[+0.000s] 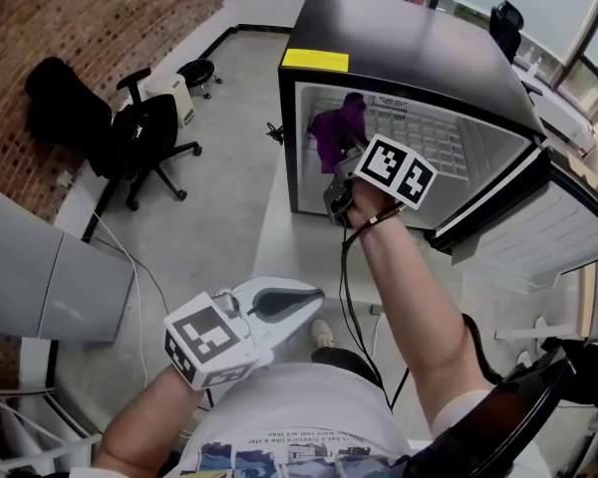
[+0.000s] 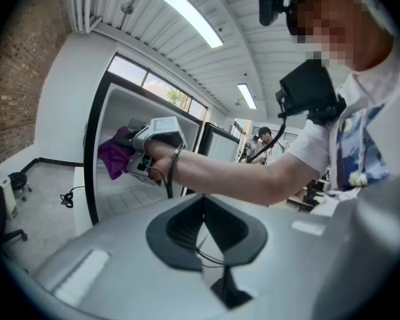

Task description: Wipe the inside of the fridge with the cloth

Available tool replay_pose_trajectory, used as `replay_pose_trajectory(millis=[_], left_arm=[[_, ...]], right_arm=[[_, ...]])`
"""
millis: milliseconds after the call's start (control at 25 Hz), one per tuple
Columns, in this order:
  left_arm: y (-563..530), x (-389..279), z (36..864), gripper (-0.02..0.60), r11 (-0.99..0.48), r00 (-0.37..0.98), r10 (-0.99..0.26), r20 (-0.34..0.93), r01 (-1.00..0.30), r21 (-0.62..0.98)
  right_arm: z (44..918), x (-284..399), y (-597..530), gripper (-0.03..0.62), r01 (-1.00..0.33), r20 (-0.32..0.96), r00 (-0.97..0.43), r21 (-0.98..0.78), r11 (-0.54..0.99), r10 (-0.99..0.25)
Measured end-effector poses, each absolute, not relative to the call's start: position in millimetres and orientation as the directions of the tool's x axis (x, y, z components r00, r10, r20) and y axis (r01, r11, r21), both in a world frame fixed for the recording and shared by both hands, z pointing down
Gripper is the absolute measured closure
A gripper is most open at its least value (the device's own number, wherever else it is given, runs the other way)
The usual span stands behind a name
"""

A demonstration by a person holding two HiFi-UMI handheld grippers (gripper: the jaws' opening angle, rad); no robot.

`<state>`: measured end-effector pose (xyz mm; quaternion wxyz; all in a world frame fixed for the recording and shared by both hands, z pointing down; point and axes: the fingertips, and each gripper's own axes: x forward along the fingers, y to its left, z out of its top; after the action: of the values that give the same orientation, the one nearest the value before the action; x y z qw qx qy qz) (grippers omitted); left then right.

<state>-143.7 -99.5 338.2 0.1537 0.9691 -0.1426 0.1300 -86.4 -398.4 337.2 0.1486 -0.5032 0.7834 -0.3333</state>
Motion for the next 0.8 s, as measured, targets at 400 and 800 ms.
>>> replay_pose_trajectory(millis=[400, 800], left_arm=[[-97.8, -125.8, 340.9, 0.575, -0.928, 0.936, -0.172, 0.308, -0.259, 0.268], [-95.2, -95.4, 340.9, 0.575, -0.944, 0.950, -0.086, 0.299, -0.174, 0.280]], right_arm=[[350.9, -22.0, -390.7, 0.542, -0.758, 0.164, -0.338, -0.631, 0.165, -0.927], [353.1, 79.0, -358.6, 0.543, -0.819, 0.195, -0.152, -0.574, 0.013, -0.969]])
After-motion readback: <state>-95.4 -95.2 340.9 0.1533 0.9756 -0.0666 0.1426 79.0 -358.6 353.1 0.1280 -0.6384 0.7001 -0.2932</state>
